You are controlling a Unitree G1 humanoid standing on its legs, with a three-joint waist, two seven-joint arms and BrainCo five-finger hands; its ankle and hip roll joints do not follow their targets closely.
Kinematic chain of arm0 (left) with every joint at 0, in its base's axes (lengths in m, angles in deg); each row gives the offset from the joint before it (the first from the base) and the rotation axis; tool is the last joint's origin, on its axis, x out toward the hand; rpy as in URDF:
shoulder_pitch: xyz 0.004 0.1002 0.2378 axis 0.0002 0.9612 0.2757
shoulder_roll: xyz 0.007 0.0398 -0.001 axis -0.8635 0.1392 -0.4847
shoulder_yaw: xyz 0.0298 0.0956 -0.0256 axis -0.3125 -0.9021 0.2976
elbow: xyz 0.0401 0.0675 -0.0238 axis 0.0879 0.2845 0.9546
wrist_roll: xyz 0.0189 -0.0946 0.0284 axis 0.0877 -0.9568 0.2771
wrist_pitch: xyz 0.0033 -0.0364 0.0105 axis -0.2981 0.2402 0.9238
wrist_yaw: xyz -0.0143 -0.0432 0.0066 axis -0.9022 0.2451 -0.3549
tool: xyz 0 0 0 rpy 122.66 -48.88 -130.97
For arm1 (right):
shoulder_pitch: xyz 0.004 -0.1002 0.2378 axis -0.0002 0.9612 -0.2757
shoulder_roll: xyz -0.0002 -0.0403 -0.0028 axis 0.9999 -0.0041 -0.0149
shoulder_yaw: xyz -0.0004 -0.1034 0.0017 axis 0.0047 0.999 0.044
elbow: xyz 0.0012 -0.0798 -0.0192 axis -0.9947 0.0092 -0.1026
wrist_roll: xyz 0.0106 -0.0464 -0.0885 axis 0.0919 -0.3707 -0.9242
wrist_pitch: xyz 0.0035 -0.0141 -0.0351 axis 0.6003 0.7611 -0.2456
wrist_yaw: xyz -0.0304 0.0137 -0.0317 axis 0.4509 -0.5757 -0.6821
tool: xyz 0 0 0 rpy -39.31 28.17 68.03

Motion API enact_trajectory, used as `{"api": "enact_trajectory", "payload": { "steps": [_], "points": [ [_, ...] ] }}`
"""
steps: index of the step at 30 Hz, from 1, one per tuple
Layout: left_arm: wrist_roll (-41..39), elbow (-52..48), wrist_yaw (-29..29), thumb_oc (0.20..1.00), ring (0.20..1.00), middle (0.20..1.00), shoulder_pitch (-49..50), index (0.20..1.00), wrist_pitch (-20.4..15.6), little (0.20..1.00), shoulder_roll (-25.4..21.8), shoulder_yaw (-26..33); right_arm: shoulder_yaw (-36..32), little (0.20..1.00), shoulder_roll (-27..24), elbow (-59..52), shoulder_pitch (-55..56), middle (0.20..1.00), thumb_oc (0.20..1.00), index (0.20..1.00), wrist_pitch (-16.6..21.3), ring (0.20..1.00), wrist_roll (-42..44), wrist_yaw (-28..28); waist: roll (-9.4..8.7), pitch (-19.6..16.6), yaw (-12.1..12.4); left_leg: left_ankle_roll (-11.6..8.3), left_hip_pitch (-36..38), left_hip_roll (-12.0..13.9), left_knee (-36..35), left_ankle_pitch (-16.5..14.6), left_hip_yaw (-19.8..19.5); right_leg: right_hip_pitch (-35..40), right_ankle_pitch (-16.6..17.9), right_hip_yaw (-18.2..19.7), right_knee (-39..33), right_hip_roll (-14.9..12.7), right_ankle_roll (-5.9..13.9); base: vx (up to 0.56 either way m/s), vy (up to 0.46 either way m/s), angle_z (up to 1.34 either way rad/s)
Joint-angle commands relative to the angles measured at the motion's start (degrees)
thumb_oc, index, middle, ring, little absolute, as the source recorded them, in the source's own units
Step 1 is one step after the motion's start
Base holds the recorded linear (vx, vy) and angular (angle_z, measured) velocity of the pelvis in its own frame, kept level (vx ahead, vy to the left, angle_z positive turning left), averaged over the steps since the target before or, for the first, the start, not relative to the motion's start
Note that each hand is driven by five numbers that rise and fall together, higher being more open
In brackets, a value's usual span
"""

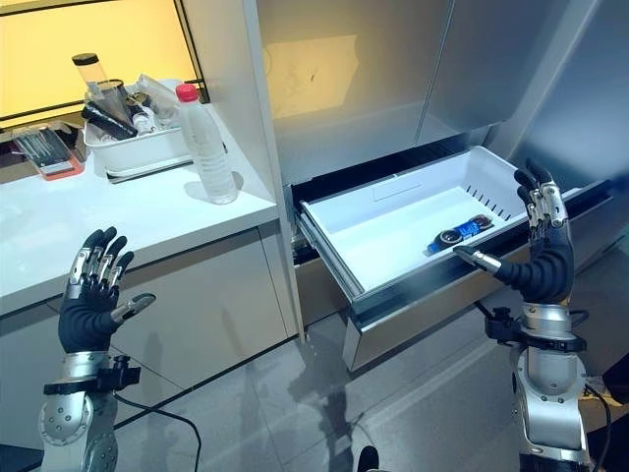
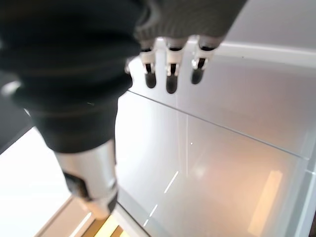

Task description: Take the drinks into the refrigerator

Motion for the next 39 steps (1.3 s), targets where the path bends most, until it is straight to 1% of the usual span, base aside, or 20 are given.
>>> {"api": "enact_trajectory", "payload": {
  "steps": [1,4,5,7,8,10,11,14,15,19,21,25,27,32,39],
  "points": [
    [-3.8,2.8,2.0,1.0,1.0,1.0,-6.8,1.0,-1.8,1.0,-4.4,0.4,-0.7,1.0,-3.1,-3.4,-5.7,1.0,1.0,1.0,2.5,1.0,4.1,-0.5,-0.57,1.1,-1.3,3.84,-1.5,-3.0,0.1,-2.1,-1.5,2.2,-7.2,-1.4,4.3,0.7,1.83,0.0,0.004,-0.06],
    [-4.2,5.1,3.2,1.0,1.0,1.0,-9.6,1.0,-1.8,1.0,-5.7,-0.3,-0.1,1.0,-3.6,-3.1,-6.9,1.0,1.0,1.0,2.4,1.0,5.3,-0.7,-0.41,1.5,-1.7,3.74,-2.1,-2.8,0.1,-1.9,-1.5,0.8,-7.8,-1.2,5.8,0.9,1.64,0.0,0.002,-0.01],
    [-3.5,6.0,4.4,1.0,1.0,1.0,-12.1,1.0,-1.7,1.0,-7.2,-0.7,0.5,1.0,-4.3,-3.3,-7.7,1.0,1.0,1.0,2.3,1.0,6.0,-0.9,-0.28,2.0,-2.3,3.66,-2.5,-2.5,0.1,-1.6,-1.5,-0.7,-8.4,-0.7,7.5,1.4,1.43,0.0,0.0,0.0],
    [-3.8,7.1,4.8,1.0,1.0,1.0,-13.5,1.0,-1.7,1.0,-7.6,-0.9,0.6,1.0,-4.8,-3.3,-8.3,1.0,1.0,1.0,2.2,1.0,6.3,-1.2,-0.24,2.1,-2.6,3.55,-2.9,-2.2,0.1,-1.5,-1.4,-1.7,-8.9,-0.4,8.7,1.6,1.36,0.0,0.0,0.0],
    [-5.1,8.6,6.0,1.0,1.0,1.0,-16.4,1.0,-1.6,1.0,-8.3,-1.8,1.5,1.0,-5.3,-3.0,-9.4,1.0,1.0,1.0,2.1,1.0,6.9,-1.2,-0.11,2.5,-3.2,3.46,-3.3,-1.8,0.1,-1.2,-1.3,-3.2,-9.5,0.2,10.5,2.1,1.25,0.0,0.0,0.0],
    [-5.6,9.4,6.2,1.0,1.0,1.0,-18.1,1.0,-1.5,1.0,-9.0,-2.4,2.0,1.0,-5.5,-2.9,-10.1,1.0,1.0,1.0,2.0,1.0,7.2,-1.2,-0.09,2.7,-3.4,3.41,-3.6,-1.7,0.1,-1.1,-1.1,-4.2,-10.0,0.5,11.7,2.2,1.28,0.02,-0.005,-0.01],
    [-4.8,10.5,7.2,1.0,1.0,1.0,-20.1,1.0,-1.1,1.0,-10.4,-2.9,2.4,1.0,-6.0,-3.1,-10.8,1.0,1.0,1.0,1.7,1.0,7.9,-1.8,0.03,2.7,-3.9,3.24,-3.7,-1.3,0.1,-1.0,-0.8,-5.0,-10.4,0.7,12.6,2.4,1.36,0.05,-0.01,-0.01],
    [-4.1,11.9,8.2,1.0,1.0,1.0,-22.1,1.0,-1.0,1.0,-11.6,-3.0,2.9,1.0,-6.6,-3.0,-11.8,1.0,1.0,1.0,1.5,1.0,8.8,-2.3,-0.01,2.7,-4.1,3.14,-3.6,-1.1,0.1,-1.1,-0.5,-5.4,-10.7,0.8,13.1,2.6,1.32,0.07,-0.021,-0.1],
    [-5.1,13.5,9.0,1.0,1.0,1.0,-24.3,1.0,-0.7,1.0,-12.2,-3.7,3.4,1.0,-7.2,-3.0,-12.4,1.0,1.0,1.0,1.4,1.0,9.7,-2.5,0.13,2.6,-4.7,3.03,-3.4,-1.0,0.1,-1.2,-0.2,-5.5,-11.0,0.9,13.3,2.8,1.27,0.08,-0.024,-0.16],
    [-6.3,16.3,10.3,1.0,1.0,1.0,-27.7,1.0,-0.7,1.0,-13.4,-4.1,4.0,1.0,-8.3,-2.8,-13.5,1.0,1.0,1.0,1.3,1.0,10.3,-2.8,0.36,2.9,-5.0,3.0,-3.2,-0.9,0.2,-1.4,0.1,-6.0,-11.2,1.5,13.4,3.0,1.15,0.06,-0.008,-0.08],
    [-6.6,18.2,11.2,1.0,1.0,1.0,-30.3,1.0,-0.4,1.0,-15.2,-4.3,4.7,1.0,-9.1,-3.2,-14.7,1.0,1.0,1.0,1.1,1.0,11.3,-3.0,0.5,3.2,-5.3,2.9,-3.5,-0.9,0.4,-1.4,0.4,-6.7,-11.3,1.8,13.6,3.2,1.05,0.03,-0.01,-0.06],
    [-6.4,21.1,12.6,1.0,1.0,1.0,-32.9,1.0,-0.4,1.0,-16.7,-4.5,5.1,1.0,-9.7,-4.3,-15.8,1.0,1.0,1.0,1.3,1.0,12.8,-3.9,0.44,3.9,-5.6,2.82,-4.5,-0.9,1.6,-1.7,0.6,-7.8,-11.5,2.3,14.3,3.5,0.8,0.01,-0.011,-0.09],
    [-6.7,21.1,12.9,1.0,1.0,1.0,-33.3,1.0,-0.5,1.0,-16.7,-4.3,5.1,1.0,-10.0,-4.7,-15.9,1.0,1.0,1.0,1.4,1.0,13.1,-4.2,0.34,4.1,-5.6,2.83,-4.7,-0.9,2.1,-2.0,0.9,-7.9,-11.5,2.5,14.4,3.5,0.76,0.01,-0.004,-0.02],
    [-8.3,18.7,11.7,1.0,1.0,1.0,-30.2,1.0,-0.7,1.0,-13.6,-2.3,3.3,1.0,-10.2,-6.5,-14.9,1.0,1.0,1.0,1.5,1.0,14.3,-5.9,0.03,4.5,-5.7,2.86,-5.1,-1.1,3.9,-3.2,1.4,-7.8,-11.6,3.2,13.8,3.6,0.56,0.03,-0.007,-0.04],
    [-7.7,18.3,12.1,1.0,1.0,1.0,-27.6,1.0,-0.6,1.0,-11.6,-0.7,2.3,1.0,-10.1,-8.3,-14.4,1.0,1.0,1.0,1.7,1.0,15.2,-7.2,-0.22,4.5,-5.5,2.82,-5.0,-1.2,4.7,-4.0,1.7,-7.4,-11.6,3.8,13.1,3.9,0.3,0.02,-0.006,-0.01]
  ]
}}
